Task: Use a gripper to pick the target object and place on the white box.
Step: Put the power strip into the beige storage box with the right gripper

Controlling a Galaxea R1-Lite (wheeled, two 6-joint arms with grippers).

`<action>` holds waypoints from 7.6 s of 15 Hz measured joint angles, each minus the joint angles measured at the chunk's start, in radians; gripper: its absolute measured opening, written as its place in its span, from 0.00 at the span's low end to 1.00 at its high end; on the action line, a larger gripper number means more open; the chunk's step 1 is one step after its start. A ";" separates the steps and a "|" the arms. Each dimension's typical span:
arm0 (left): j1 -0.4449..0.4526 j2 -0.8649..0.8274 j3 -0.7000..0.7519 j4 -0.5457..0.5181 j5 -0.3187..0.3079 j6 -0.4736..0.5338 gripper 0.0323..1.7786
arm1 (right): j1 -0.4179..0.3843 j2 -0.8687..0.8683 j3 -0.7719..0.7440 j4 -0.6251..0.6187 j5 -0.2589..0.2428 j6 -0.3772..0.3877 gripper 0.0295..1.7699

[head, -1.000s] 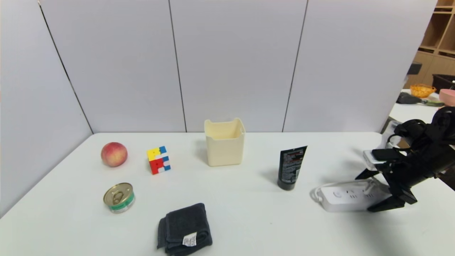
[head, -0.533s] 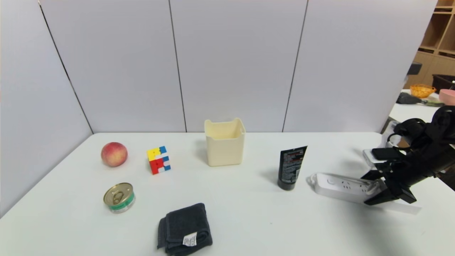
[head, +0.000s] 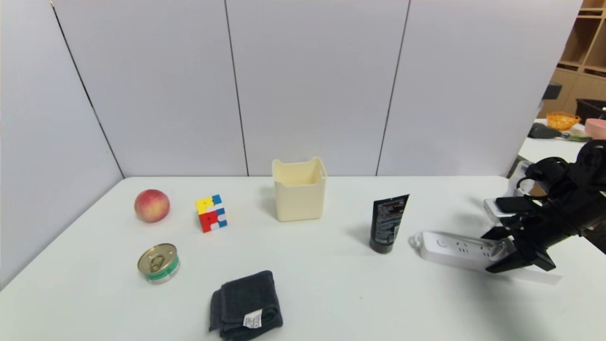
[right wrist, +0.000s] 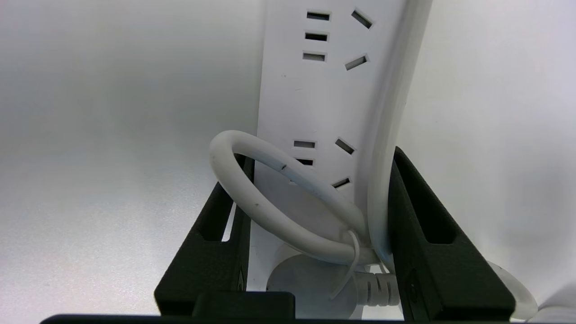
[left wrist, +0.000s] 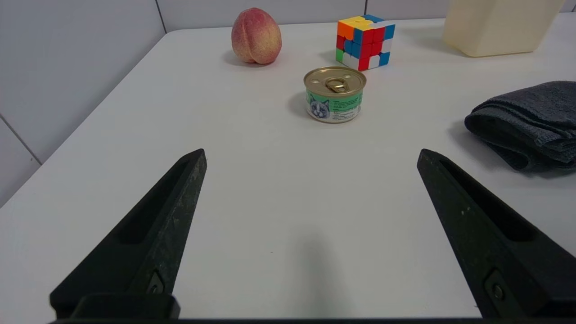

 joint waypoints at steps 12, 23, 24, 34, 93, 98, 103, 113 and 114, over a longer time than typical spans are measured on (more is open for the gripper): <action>0.000 0.000 0.000 0.000 0.000 0.000 0.95 | 0.000 -0.040 -0.023 0.060 0.001 0.003 0.47; 0.000 0.000 0.000 0.000 0.000 0.000 0.95 | 0.000 -0.075 -0.038 0.073 0.005 0.006 0.46; 0.000 0.000 0.000 0.000 0.000 0.000 0.95 | 0.000 -0.077 -0.048 0.094 0.005 0.006 0.46; 0.000 0.000 0.000 0.001 0.000 0.000 0.95 | 0.001 -0.086 -0.126 0.149 0.005 0.009 0.46; 0.000 0.000 0.000 0.000 0.000 -0.001 0.95 | 0.096 -0.075 -0.564 0.266 0.220 0.445 0.46; 0.000 0.000 0.000 0.000 0.000 -0.001 0.95 | 0.100 -0.086 -0.605 0.261 0.304 0.496 0.46; 0.000 0.000 0.000 0.001 0.000 0.000 0.95 | 0.117 -0.097 -0.609 0.254 0.396 0.517 0.46; 0.000 0.000 0.000 0.000 0.000 0.000 0.95 | 0.119 -0.106 -0.611 0.249 0.494 0.515 0.46; 0.000 0.000 0.000 0.001 0.000 0.000 0.95 | 0.121 -0.108 -0.611 0.249 0.513 0.515 0.46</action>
